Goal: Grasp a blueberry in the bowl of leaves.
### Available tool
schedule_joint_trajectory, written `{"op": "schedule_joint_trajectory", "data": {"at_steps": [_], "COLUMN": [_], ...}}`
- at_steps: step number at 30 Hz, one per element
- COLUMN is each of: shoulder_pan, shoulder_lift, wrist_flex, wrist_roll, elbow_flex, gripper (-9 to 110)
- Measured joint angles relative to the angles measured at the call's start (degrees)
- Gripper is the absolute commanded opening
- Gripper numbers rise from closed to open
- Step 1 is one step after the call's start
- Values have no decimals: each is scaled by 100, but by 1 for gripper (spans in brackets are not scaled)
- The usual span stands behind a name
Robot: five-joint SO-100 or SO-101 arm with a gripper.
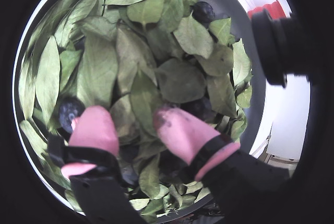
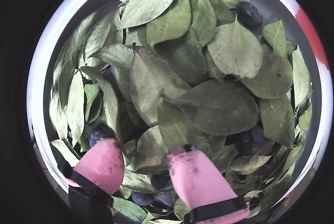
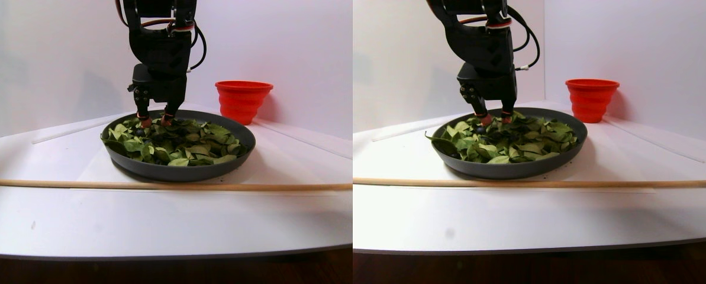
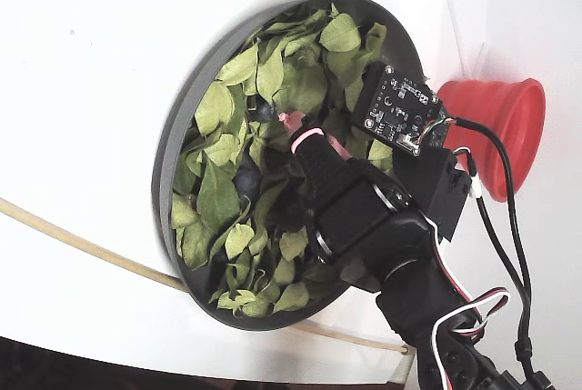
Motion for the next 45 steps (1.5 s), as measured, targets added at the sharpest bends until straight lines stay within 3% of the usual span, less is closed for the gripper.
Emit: {"op": "schedule_joint_trajectory", "data": {"at_steps": [45], "shoulder_pan": [-316], "shoulder_lift": [431], "wrist_flex": [-79], "wrist_roll": [-255], "elbow_flex": [396], "gripper": [16]}}
